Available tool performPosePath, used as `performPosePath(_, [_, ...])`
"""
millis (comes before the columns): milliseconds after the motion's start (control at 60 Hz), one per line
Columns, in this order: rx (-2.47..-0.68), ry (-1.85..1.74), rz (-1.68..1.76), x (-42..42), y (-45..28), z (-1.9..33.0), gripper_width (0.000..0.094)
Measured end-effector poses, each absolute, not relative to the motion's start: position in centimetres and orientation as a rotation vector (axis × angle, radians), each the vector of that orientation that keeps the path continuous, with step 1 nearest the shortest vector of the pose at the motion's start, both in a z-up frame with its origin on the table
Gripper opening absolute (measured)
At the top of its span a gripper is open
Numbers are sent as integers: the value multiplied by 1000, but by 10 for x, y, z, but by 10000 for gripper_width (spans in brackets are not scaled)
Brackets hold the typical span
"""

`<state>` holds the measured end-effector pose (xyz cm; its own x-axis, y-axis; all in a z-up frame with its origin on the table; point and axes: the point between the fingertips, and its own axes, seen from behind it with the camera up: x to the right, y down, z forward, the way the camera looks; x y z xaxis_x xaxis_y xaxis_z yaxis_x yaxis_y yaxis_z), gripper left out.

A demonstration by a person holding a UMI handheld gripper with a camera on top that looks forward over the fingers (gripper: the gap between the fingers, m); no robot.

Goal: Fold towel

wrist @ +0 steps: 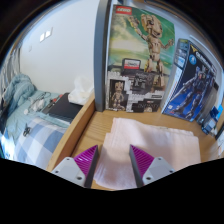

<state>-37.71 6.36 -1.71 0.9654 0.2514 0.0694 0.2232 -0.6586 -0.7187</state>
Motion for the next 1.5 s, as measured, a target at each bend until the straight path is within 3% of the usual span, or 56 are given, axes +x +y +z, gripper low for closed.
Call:
performPosePath(100, [-2304,-357,33,-381,62,-19,434])
performPosePath(117, [-2304,-354,33,-381,61,-19,444])
performPosePath(133, [-2303,-353,30,-381,62,-19,369])
performPosePath(167, [-2304,-354,10,-379,63,-19,307])
performPosePath(233, [-2302,-352,-58,-368,67,-18,53])
performPosePath(400, [-2364,-258,81,-371,66,-7,48])
performPosePath(567, [-2272,-125,174,-330,76,83,48])
performPosePath(683, [-2228,-23,165,-262,82,123,48])
performPosePath(783, [-2230,48,95,-194,86,119,48])
performPosePath(917, [-2295,133,4,-120,82,73,47])
performPosePath(933, [-2306,133,-7,-113,81,65,128])
performPosePath(967, [-2328,128,-29,-102,78,52,155])
performPosePath(1050, [-2342,142,-84,-78,71,32,443])
performPosePath(1167, [-2333,159,-92,-65,63,36,605])
performPosePath(1267, [-2282,168,-45,-66,56,71,705])
performPosePath(1500, [-2139,207,65,-69,-5,194,818])
